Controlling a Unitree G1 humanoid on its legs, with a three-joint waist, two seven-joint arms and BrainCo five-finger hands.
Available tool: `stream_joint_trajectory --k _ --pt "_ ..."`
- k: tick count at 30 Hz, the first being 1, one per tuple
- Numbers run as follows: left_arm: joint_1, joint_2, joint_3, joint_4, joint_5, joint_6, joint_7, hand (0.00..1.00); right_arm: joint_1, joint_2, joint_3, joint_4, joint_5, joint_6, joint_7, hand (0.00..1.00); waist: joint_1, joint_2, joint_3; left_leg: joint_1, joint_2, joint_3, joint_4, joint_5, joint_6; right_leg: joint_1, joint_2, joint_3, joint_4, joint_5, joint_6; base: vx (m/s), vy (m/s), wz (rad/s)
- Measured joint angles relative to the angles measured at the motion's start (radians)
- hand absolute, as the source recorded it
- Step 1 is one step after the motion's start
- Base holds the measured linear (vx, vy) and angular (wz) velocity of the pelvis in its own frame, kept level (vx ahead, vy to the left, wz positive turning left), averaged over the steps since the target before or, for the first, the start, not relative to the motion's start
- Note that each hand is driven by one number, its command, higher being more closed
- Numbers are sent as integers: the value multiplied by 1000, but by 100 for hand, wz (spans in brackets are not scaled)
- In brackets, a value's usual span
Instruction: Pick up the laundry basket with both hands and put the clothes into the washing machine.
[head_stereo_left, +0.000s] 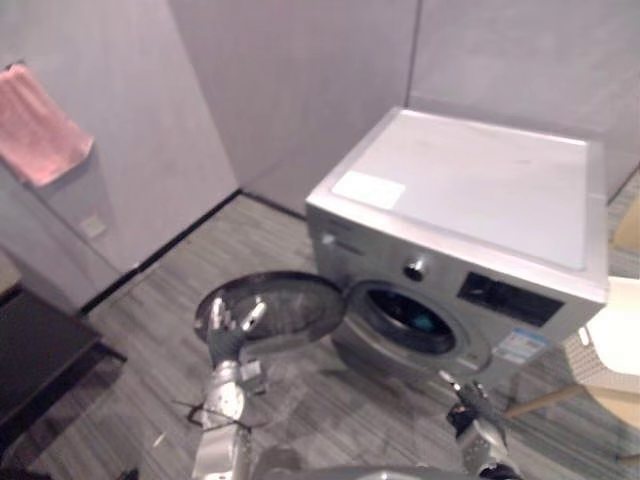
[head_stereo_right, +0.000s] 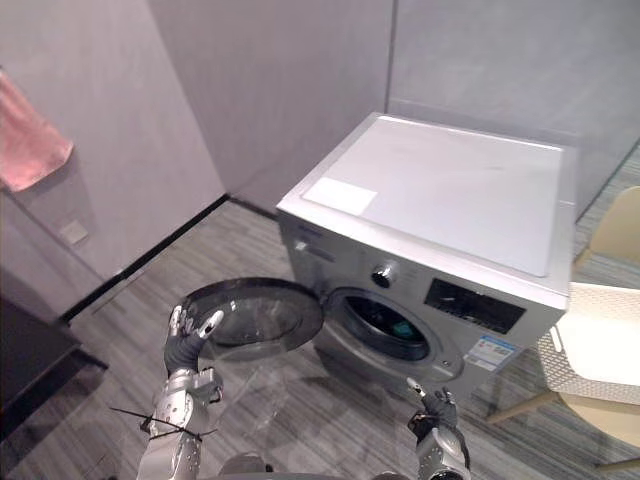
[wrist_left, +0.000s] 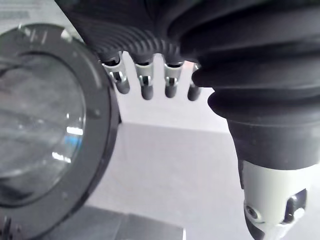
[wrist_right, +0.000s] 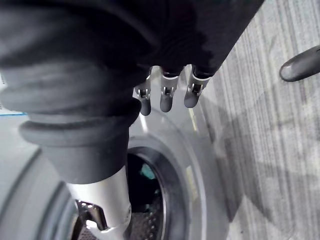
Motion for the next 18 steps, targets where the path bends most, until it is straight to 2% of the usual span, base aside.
stream_joint_trajectory --k 1,2,3,4,5,8,9,13,15,16,17,18 --pt "0 -6 3 -18 3 6 17 0 -9 -17 11 18 14 1 1 0 -10 13 -17 44 -36 -38 -116 -41 -105 -34 -11 4 -4 30 23 -62 347 42" --pt "1 -13 5 -31 8 9 20 0 -11 -15 17 27 15 3 7 0 -13 9 -18 50 -44 -39 -150 -58 -130 -34 -14 6 -25 54 31 -45 351 25" --pt "1 -6 7 -71 19 11 30 0 -12 -12 60 45 12 3 18 0 -12 1 -20 67 -61 -42 -201 -85 -168 -27 -17 22 -66 100 21 -36 284 18" --pt "1 3 4 -92 24 11 33 0 -13 -8 79 55 11 4 28 0 -13 -5 -20 81 -64 -37 -222 -94 -182 -18 -20 30 -79 120 24 -54 342 22" --pt "0 27 -10 -132 35 10 34 0 -12 3 107 56 10 5 36 0 -16 -14 -24 114 -78 -33 -265 -100 -190 3 -32 31 -94 152 36 -45 295 23" --pt "-4 64 -56 -217 82 -21 33 0 -26 10 150 51 7 -2 56 0 -13 -14 -50 155 -84 -22 -357 -100 -190 17 -33 32 -123 214 36 -79 194 7" --pt "-4 74 -64 -241 99 -32 32 0 -33 10 164 49 7 -7 58 0 -11 -13 -67 156 -84 -3 -399 -100 -190 -5 -31 34 -139 231 43 -98 66 -10" --pt "-26 82 -63 -244 144 -40 33 0 -47 10 177 12 6 -19 70 0 -7 -15 -67 154 -86 64 -499 -97 -185 -85 -15 92 -193 301 40 -140 25 -41" --pt "-37 96 -58 -228 175 -39 32 0 -32 13 199 -6 2 -22 71 0 -9 -25 -65 127 -81 110 -499 -104 -167 -126 1 137 -224 347 25 -266 -3 -64" --pt "-54 111 -51 -195 199 -38 34 0 -2 24 207 -37 1 -22 72 0 -12 -41 -66 106 -77 125 -467 -122 -154 -148 5 162 -224 349 24 -288 -26 -53" --pt "-65 119 -51 -175 204 -37 34 0 18 30 209 -58 0 -22 73 0 -14 -46 -66 92 -72 126 -452 -127 -153 -159 11 181 -226 357 36 -205 -46 -40" --pt "-94 132 -51 -129 218 -25 36 0 58 38 210 -101 0 -23 76 0 -20 -53 -66 67 -59 130 -437 -127 -149 -169 28 226 -258 409 96 -189 -83 -26"
